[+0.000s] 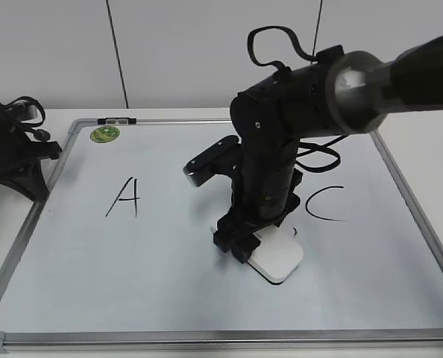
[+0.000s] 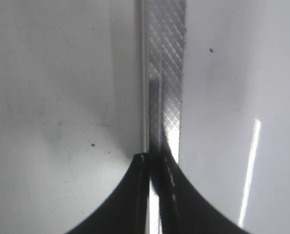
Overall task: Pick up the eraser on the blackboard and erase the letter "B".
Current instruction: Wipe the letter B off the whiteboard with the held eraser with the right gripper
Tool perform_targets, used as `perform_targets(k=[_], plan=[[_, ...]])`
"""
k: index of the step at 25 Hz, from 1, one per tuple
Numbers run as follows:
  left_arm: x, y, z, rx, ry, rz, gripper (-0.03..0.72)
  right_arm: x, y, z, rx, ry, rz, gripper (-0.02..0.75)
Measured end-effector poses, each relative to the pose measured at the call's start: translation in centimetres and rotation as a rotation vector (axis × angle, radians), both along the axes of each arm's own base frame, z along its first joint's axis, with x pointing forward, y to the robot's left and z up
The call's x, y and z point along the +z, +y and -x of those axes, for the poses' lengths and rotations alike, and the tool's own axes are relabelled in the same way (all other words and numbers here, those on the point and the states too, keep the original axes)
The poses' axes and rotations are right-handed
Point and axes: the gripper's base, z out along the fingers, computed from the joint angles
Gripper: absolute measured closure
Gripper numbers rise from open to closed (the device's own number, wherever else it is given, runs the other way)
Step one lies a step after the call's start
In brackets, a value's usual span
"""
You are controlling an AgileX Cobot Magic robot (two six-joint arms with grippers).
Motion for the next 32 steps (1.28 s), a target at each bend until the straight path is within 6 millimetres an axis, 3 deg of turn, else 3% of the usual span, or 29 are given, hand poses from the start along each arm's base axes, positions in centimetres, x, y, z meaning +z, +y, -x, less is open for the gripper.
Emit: perform_targets(k=[17, 25, 32], plan=[[0.0, 0.0, 0.0, 0.000, -0.002, 0.000, 0.666, -0.1, -4.0, -4.6, -0.112, -0.168, -0.082, 0.214], [0.0, 0.0, 0.0, 0.000, -0.002, 0.000, 0.666, -0.2, -3.6, -4.6, -0.056, -0.166, -0.118, 0.215], [0.0, 0.0, 0.0, 0.000, -0.002, 0.000, 0.666, -0.3, -1.3, -3.6, 0.072, -0.143, -0.202, 0.215]])
